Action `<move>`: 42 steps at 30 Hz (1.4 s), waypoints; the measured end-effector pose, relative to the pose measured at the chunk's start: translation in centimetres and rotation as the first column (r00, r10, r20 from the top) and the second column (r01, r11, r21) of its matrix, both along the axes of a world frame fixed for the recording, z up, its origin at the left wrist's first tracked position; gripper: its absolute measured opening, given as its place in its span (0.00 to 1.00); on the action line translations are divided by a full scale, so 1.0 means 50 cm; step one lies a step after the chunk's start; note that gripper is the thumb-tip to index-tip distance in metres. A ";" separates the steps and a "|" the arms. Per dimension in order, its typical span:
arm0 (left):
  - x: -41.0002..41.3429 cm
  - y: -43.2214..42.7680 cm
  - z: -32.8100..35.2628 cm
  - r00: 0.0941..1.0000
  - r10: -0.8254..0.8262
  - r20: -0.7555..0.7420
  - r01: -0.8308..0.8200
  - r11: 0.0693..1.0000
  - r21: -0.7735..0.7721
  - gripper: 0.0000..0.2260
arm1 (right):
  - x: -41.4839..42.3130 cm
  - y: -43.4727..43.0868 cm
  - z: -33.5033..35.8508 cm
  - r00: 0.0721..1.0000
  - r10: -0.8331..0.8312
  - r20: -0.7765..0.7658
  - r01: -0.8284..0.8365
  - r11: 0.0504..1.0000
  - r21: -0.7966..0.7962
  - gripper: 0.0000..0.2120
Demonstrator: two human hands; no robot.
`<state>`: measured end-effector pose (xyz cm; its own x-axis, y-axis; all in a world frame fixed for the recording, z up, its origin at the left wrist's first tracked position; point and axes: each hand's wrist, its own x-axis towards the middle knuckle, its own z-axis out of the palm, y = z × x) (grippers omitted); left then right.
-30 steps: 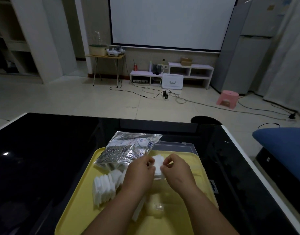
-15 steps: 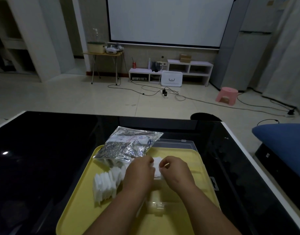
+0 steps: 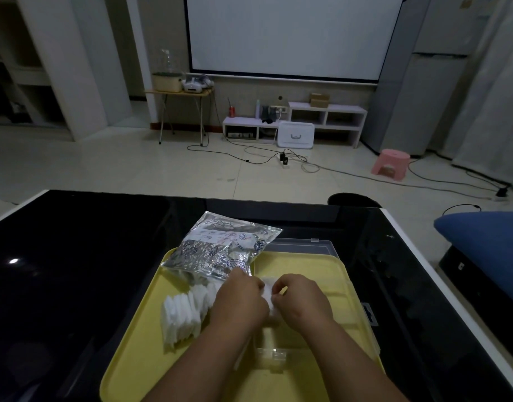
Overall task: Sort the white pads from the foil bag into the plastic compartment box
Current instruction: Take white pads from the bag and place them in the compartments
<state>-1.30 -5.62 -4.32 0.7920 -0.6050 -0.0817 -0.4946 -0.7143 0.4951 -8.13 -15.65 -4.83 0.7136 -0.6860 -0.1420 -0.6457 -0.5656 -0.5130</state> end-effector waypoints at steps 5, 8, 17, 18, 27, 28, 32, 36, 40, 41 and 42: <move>-0.006 -0.001 -0.003 0.999 0.021 -0.025 -0.021 1.000 0.014 0.14 | 0.001 -0.005 -0.001 0.996 0.041 -0.078 -0.042 0.999 -0.010 0.12; -0.002 -0.005 -0.004 0.998 0.047 -0.049 -0.048 0.999 -0.023 0.14 | -0.004 -0.009 0.000 0.997 0.043 -0.065 -0.043 0.999 0.001 0.12; 0.002 -0.006 -0.004 0.997 0.034 -0.063 -0.033 0.999 0.009 0.17 | -0.004 -0.004 0.002 0.993 0.082 -0.082 -0.081 0.997 0.014 0.16; 0.002 -0.006 -0.003 0.998 0.024 -0.064 -0.023 1.000 0.017 0.17 | -0.004 -0.003 0.003 0.993 0.085 -0.087 -0.084 0.996 0.013 0.16; 0.014 0.027 0.008 0.991 -0.028 -0.133 0.011 0.992 -0.127 0.14 | -0.003 0.003 0.008 0.998 0.063 0.027 -0.063 0.998 0.000 0.14; 0.015 0.030 0.012 0.986 -0.034 -0.166 0.009 0.988 -0.152 0.14 | -0.003 0.004 0.010 0.998 0.062 0.032 -0.062 0.998 -0.011 0.13; 0.020 0.040 0.023 0.976 -0.040 -0.214 -0.011 0.972 -0.235 0.15 | -0.004 0.007 0.021 0.998 0.050 0.041 -0.047 0.997 -0.068 0.11; 0.031 0.055 0.028 0.979 -0.040 -0.201 -0.019 0.959 -0.282 0.16 | -0.005 0.013 0.032 0.996 0.065 0.065 -0.060 0.994 -0.086 0.10; 0.046 0.077 0.032 0.985 -0.033 -0.166 -0.019 0.952 -0.304 0.15 | -0.007 0.022 0.039 0.989 0.098 0.114 -0.095 0.995 -0.037 0.09; 0.049 0.085 0.034 0.987 -0.031 -0.156 -0.019 0.951 -0.309 0.14 | -0.007 0.026 0.040 0.986 0.106 0.128 -0.103 0.994 -0.033 0.08; 0.051 0.088 0.036 0.989 -0.028 -0.147 -0.018 0.951 -0.308 0.14 | -0.007 0.028 0.041 0.984 0.112 0.139 -0.109 0.994 -0.033 0.08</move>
